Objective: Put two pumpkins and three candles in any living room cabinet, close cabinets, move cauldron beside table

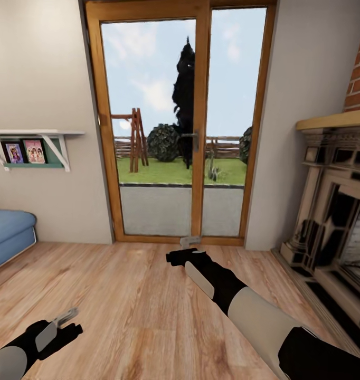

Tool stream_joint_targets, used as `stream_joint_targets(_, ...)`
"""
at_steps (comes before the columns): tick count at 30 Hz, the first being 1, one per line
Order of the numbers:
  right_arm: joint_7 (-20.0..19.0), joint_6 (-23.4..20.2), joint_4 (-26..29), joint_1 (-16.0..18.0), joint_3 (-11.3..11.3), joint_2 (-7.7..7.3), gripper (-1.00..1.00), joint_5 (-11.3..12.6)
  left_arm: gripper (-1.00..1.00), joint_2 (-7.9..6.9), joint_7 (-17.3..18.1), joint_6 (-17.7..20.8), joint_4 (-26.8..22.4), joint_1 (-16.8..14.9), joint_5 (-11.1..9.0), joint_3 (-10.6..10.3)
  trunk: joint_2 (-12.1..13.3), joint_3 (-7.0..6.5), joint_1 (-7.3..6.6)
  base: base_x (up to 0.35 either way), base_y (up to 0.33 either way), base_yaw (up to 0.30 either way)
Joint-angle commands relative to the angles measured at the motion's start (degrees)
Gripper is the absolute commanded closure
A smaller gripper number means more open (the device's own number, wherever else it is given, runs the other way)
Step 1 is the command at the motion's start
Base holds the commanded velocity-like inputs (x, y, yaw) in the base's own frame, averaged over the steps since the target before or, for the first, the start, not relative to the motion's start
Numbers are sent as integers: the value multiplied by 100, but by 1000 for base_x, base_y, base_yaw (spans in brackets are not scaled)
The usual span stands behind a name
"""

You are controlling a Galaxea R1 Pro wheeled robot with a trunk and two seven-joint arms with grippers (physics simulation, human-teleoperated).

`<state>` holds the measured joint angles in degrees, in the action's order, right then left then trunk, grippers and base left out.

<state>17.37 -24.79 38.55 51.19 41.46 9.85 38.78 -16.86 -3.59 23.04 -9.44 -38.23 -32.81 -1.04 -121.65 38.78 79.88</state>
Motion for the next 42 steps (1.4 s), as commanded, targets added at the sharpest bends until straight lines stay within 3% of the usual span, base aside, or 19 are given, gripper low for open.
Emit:
stream_joint_targets(1, 56, -8, 17, 6, 28, -3, -100, 60, -100, -5, -37, 33, -15, -1, -58, -11, -45, 25, 22, -1, 0, 178)
stream_joint_targets(15, 65, -17, 126, 5, 28, -15, -100, 60, -100, 5, -36, 34, -14, -1, -60, -18, -606, 276, 329, 0, 0, 253)
stream_joint_targets(37, 62, -8, 131, 7, 20, -32, -100, 60, -100, 76, -45, 34, -13, -1, -42, -50, -1489, 671, 812, -74, 0, 9)
stream_joint_targets(42, 62, -31, 479, 7, 0, -38, -100, 66, -100, 84, -45, 34, -10, -1, -41, -53, -1689, 761, 922, 0, 0, 0)
